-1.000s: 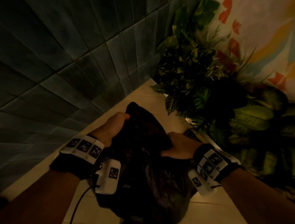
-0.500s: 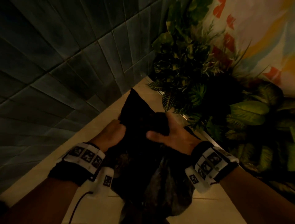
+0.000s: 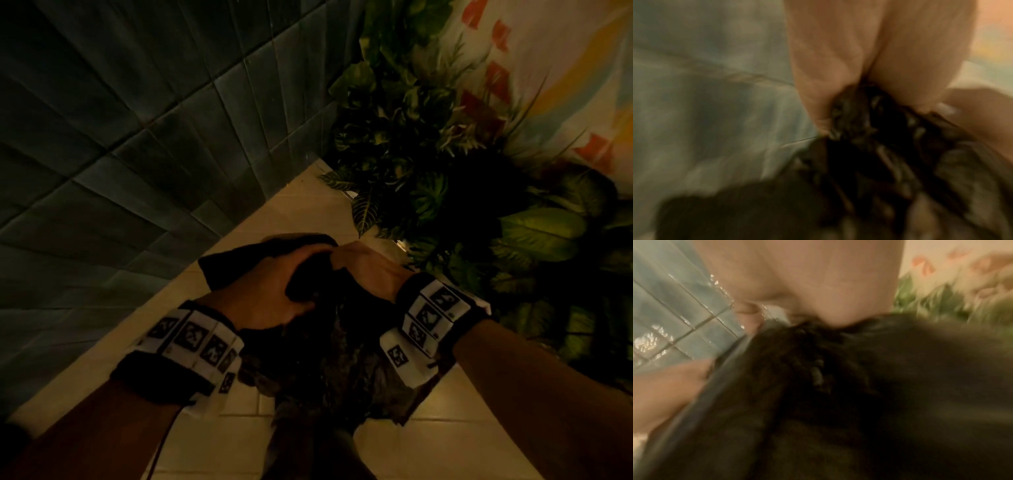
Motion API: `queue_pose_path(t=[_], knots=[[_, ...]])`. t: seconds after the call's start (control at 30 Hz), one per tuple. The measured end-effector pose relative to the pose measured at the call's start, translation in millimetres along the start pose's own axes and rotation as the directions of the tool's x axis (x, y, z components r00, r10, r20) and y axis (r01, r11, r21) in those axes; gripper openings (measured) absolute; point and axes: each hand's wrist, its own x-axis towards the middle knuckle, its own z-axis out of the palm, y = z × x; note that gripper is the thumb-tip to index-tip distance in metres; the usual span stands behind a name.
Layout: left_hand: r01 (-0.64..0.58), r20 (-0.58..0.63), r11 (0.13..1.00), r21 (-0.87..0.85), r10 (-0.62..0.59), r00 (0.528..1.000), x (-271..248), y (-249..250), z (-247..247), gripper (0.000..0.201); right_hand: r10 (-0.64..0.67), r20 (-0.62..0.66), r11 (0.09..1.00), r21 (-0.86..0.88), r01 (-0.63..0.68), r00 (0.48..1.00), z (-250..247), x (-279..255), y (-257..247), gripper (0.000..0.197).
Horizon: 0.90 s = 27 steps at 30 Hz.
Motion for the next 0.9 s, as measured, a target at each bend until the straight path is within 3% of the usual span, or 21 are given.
queue_pose_path(t=[0.07,0.1,0.13,0.2,0.23,0.27,0.33,0.37,0.43,0.5,0.57,0.63,0.67,0.73,0.8,0.9], knots=[[0.167,-0.137,0.970,-0.178,-0.193,0.972,0.3,-13.8,-6.5,0.036,-0.045,-0.071,0.997,0.067,0.049,0.996,-0.2,-2.6,7.1,0.035],[0.274,-0.179,0.913,-0.301,-0.336,0.925,-1.9,-19.1,-12.2,0.031,-0.068,-0.115,0.997,-0.034,0.065,0.991,-0.7,-5.9,16.6,0.057],[0.348,-0.192,0.817,-0.459,-0.474,0.860,-4.4,-21.5,-17.3,0.026,-0.067,-0.133,0.959,-0.282,0.027,0.989,-0.1,-9.3,25.8,0.081],[0.406,-0.125,0.604,-0.686,-0.647,0.753,-10.8,-25.8,-21.3,0.029,0.017,-0.063,0.757,-0.651,-0.054,0.998,5.3,-10.1,51.2,0.109],[0.392,-0.079,0.516,-0.761,-0.674,0.735,-13.7,-27.1,-21.7,0.037,0.092,-0.027,0.698,-0.711,-0.084,0.995,6.3,-7.4,63.0,0.105],[0.362,-0.045,0.445,-0.819,-0.678,0.733,-19.2,-27.7,-23.3,0.048,0.165,-0.014,0.725,-0.676,-0.131,0.986,4.3,-2.8,75.8,0.085],[0.346,0.008,0.367,-0.864,-0.676,0.737,-28.0,-33.3,-29.5,0.059,0.201,-0.096,0.917,-0.331,-0.222,0.975,0.1,-0.3,82.4,0.020],[0.354,0.001,0.392,-0.849,-0.669,0.744,-29.7,-36.7,-33.3,0.049,0.222,-0.144,0.969,-0.077,-0.234,0.964,-4.0,-1.4,81.8,0.006],[0.416,-0.034,0.574,-0.705,-0.614,0.789,-34.5,-48.8,-39.5,0.021,0.297,-0.290,0.928,0.314,-0.203,0.910,-14.3,-0.5,82.6,0.022],[0.572,0.074,0.752,-0.327,-0.583,0.809,-40.5,-66.8,-40.0,0.056,0.299,-0.415,0.901,0.419,-0.112,0.859,-27.1,8.8,88.4,0.021],[0.602,0.116,0.790,0.114,-0.613,0.782,-36.2,-85.8,-33.0,0.075,0.220,-0.436,0.953,0.288,-0.096,0.872,-34.6,19.4,90.6,0.014],[0.623,-0.044,0.721,0.304,-0.642,0.765,-20.7,-110.0,-26.1,0.057,0.171,-0.302,0.983,-0.006,-0.181,0.938,-37.7,32.8,95.7,0.075],[0.640,-0.126,0.723,0.261,-0.632,0.765,-11.5,-124.5,-20.8,0.044,0.173,-0.223,0.957,-0.190,-0.217,0.959,-37.1,41.5,101.3,0.105],[0.630,-0.225,0.773,0.083,-0.601,0.767,8.5,-149.2,-6.0,0.024,0.205,-0.106,0.836,-0.498,-0.230,0.973,-29.5,62.0,117.0,0.137],[0.553,-0.243,0.829,-0.082,-0.554,0.796,26.7,-173.2,15.2,0.022,0.239,-0.066,0.768,-0.598,-0.230,0.969,-21.3,88.8,145.7,0.150],[0.552,-0.208,0.823,-0.135,-0.568,0.796,46.6,-204.2,41.5,0.039,0.235,-0.071,0.772,-0.592,-0.231,0.969,-10.6,130.0,189.2,0.145]])
